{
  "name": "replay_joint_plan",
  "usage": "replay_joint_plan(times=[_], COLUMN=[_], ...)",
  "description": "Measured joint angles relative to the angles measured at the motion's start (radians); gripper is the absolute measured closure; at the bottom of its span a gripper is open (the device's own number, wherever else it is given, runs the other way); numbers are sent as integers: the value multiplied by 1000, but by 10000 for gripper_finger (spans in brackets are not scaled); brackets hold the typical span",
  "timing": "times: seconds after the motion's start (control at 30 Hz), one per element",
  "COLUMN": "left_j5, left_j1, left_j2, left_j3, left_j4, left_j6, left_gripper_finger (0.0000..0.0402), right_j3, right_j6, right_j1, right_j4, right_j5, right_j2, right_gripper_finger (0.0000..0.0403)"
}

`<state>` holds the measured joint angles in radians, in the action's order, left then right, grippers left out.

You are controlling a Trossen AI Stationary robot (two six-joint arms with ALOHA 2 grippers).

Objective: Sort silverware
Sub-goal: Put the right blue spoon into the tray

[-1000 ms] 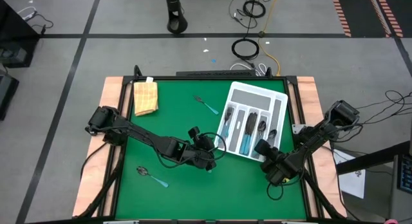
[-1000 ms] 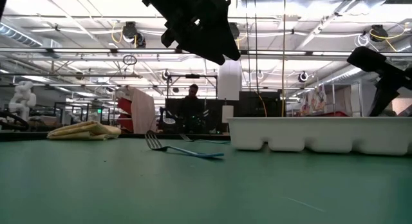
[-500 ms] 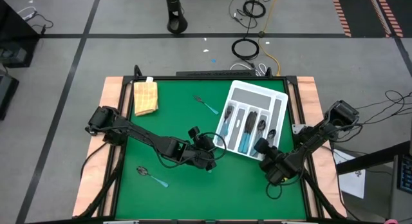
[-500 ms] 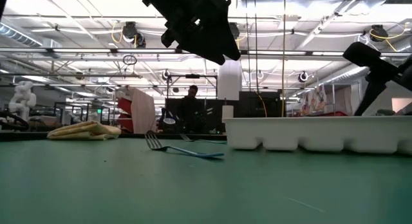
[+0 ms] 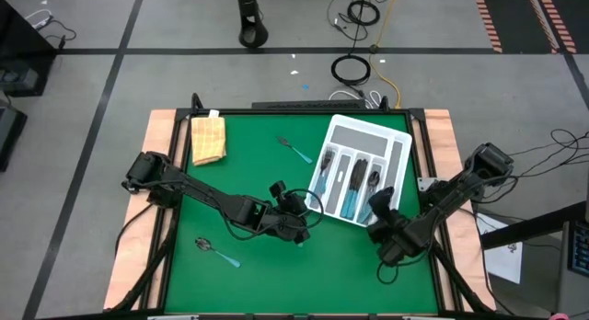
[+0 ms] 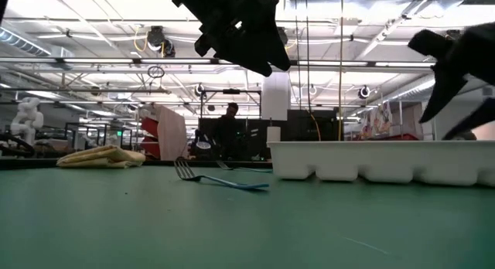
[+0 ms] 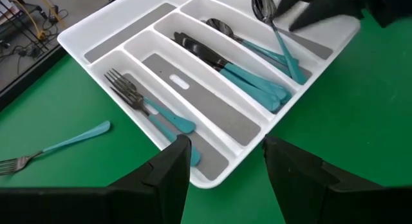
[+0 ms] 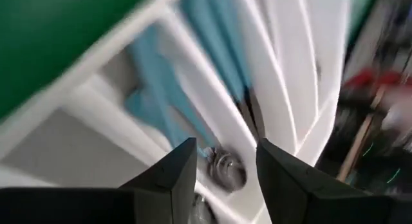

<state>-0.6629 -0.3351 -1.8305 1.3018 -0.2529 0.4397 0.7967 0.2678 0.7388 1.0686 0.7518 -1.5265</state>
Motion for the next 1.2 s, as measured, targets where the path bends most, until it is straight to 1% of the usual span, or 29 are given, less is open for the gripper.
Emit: replay_joint_plan(times=[0.07,0.13,0.17,0.23,0.3,0.37,0.43,0.47,0.5,0.57,0.73,0.83,0.93,1.03,1.1,1.2], left_j5=[0,0,0,0,0,0,0,0,0,0,0,0,0,0,0,0], left_j1=[0,0,0,1,1,1,1,1,1,1,1,2,2,2,2,2], left_j2=[0,0,0,0,0,0,0,0,0,0,0,0,0,0,0,0], left_j3=[0,0,0,0,0,0,0,0,0,0,0,0,0,0,0,0], left_j4=[0,0,1,1,1,3,4,4,4,4,1,0,-1,-1,-1,0], left_j6=[0,0,0,0,0,-1,-4,-8,-10,-10,-24,-55,-67,-80,-81,-82], left_gripper_finger=[201,201,201,201,201,201,201,201,201,201,201,201,201,201,201,201], right_j3=[29,54,59,59,59,59,59,59,61,67,71,71,71,71,68,43], right_j6=[184,408,521,730,906,1017,1052,1052,1052,1077,1222,1257,1260,1295,1345,1415], right_j1=[-1,-1,0,0,2,13,22,23,22,16,11,10,3,-7,-14,-21], right_j4=[108,191,228,277,269,220,148,116,92,83,132,129,80,63,90,135], right_j5=[-4,-47,-90,-210,-322,-390,-413,-416,-417,-415,-413,-406,-403,-361,-328,-306], right_j2=[0,1,1,1,1,1,1,1,1,1,6,6,13,40,58,107], right_gripper_finger=[254,255,256,268,292,330,375,388,393,395,402,402,403,403,403,403])
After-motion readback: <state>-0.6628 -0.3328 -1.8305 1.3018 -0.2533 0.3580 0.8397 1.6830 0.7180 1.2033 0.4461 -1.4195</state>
